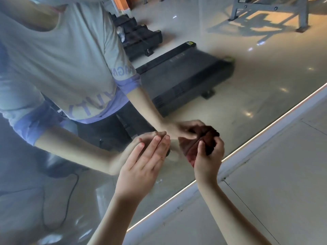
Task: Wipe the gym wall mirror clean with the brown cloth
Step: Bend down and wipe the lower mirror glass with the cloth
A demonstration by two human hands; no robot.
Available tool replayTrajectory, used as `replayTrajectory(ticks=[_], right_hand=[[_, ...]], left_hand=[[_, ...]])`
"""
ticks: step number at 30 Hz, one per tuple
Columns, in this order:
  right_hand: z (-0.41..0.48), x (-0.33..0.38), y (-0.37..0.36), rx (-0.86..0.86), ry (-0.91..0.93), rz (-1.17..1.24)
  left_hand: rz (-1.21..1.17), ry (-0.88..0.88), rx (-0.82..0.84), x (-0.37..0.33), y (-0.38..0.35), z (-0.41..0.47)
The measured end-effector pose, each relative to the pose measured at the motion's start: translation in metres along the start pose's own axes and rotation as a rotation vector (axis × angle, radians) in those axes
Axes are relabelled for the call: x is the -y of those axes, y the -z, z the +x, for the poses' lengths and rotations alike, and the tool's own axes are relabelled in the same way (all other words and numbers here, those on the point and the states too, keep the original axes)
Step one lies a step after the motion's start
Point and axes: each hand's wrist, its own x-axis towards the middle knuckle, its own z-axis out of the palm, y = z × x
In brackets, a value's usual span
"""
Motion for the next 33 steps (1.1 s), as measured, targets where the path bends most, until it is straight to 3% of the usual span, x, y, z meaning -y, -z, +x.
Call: replayTrajectory(ticks=[5,8,11,16,18,21,26,31,33], right_hand=[[-0.045,-0.008,-0.01,0.164,0.019,-0.008],[-0.034,-0.007,-0.007,0.076,0.088,-0.014],[-0.031,-0.015,-0.013,-0.023,-0.064,-0.01],[-0.072,-0.019,-0.016,0.185,-0.095,0.066],[-0.066,-0.016,-0.017,0.115,-0.03,0.094],[-0.058,-0.018,-0.027,-0.027,-0.072,0.073],[-0.096,-0.022,-0.026,0.164,-0.093,0.058],[-0.072,-0.028,-0.024,0.041,-0.067,0.034],[-0.079,-0.031,-0.024,0.083,-0.038,0.015]], left_hand=[[-0.021,-0.019,0.001,0.002,0.001,0.001],[-0.063,-0.016,-0.002,0.008,0.009,0.0],[-0.079,-0.026,-0.018,0.015,0.013,-0.005],[-0.035,-0.015,-0.021,0.018,0.016,-0.024],[-0.035,-0.002,-0.023,0.02,0.019,-0.033],[-0.029,0.018,-0.009,0.026,0.023,-0.046],[0.002,-0.023,-0.002,0.033,0.021,-0.056],[-0.016,-0.027,-0.012,0.034,0.019,-0.055],[-0.026,-0.027,-0.011,0.033,0.018,-0.056]])
